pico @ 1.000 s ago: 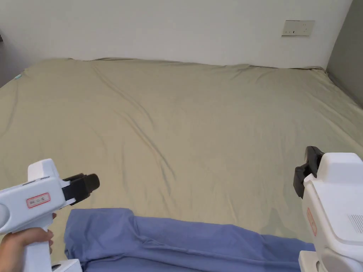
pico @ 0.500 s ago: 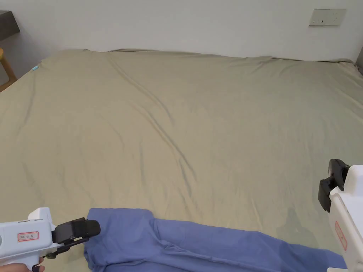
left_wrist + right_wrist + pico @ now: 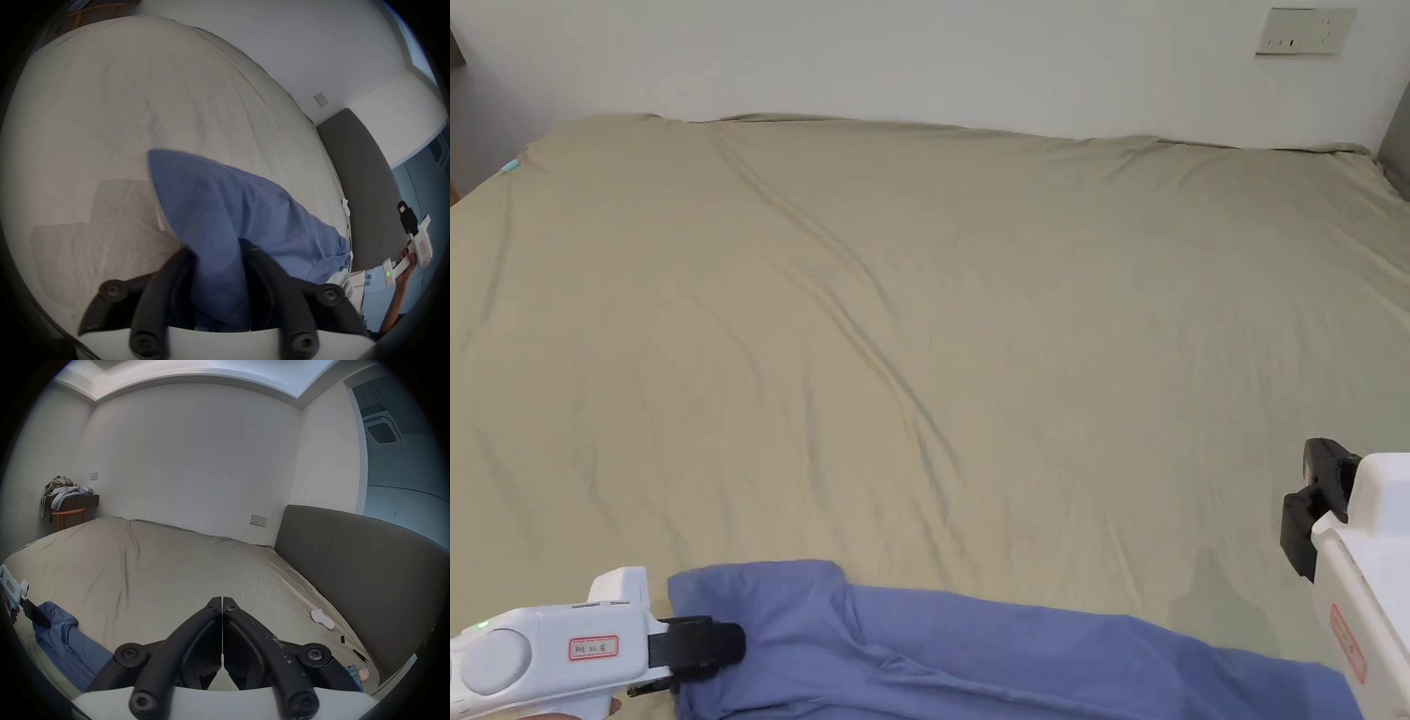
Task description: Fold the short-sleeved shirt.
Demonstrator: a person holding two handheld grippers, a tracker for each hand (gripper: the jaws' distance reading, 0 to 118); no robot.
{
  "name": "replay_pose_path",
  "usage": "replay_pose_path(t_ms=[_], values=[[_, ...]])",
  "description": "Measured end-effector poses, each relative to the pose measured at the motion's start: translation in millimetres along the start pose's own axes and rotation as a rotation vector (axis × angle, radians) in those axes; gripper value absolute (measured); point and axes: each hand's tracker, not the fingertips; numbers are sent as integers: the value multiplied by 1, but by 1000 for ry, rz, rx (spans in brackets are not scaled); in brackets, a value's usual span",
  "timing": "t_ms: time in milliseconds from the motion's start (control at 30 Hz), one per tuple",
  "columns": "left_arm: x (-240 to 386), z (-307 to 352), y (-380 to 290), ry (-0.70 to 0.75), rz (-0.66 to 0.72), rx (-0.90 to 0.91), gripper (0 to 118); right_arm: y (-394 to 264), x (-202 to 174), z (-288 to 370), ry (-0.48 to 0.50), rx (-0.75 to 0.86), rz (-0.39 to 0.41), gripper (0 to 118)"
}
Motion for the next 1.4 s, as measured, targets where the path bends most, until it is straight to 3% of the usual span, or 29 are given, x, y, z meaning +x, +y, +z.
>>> replay_pose_path(t_ms=[133,300,367,567,700,900,1000,1167,1300,1367,1400], values=[[21,17,1,68,-89,52,13,2,8,2,-8,7,-2,3],[16,62,11,77,-73,102,12,3,16,5,-12,21,-14,3],[15,38,8,147,-98,135,12,3,20,6,-9,25,-23,3],[4,98,15,293,-135,157,12,-2,28,8,2,26,-42,3],[87,82,-1,334,-306,124,12,-6,34,9,4,22,-45,3],[191,28,-25,218,-424,17,12,-9,45,14,-7,24,-56,3],[213,-13,-29,226,-507,-49,12,-11,52,18,-17,22,-62,3],[246,-73,-55,181,-522,-159,12,-18,66,20,-43,8,-66,3],[257,-105,-75,265,-588,-195,15,-22,74,22,-61,-3,-67,3],[260,-109,-81,262,-572,-192,25,-23,77,23,-67,-7,-69,3],[260,-107,-80,211,-542,-195,41,-24,78,23,-71,-10,-69,3]])
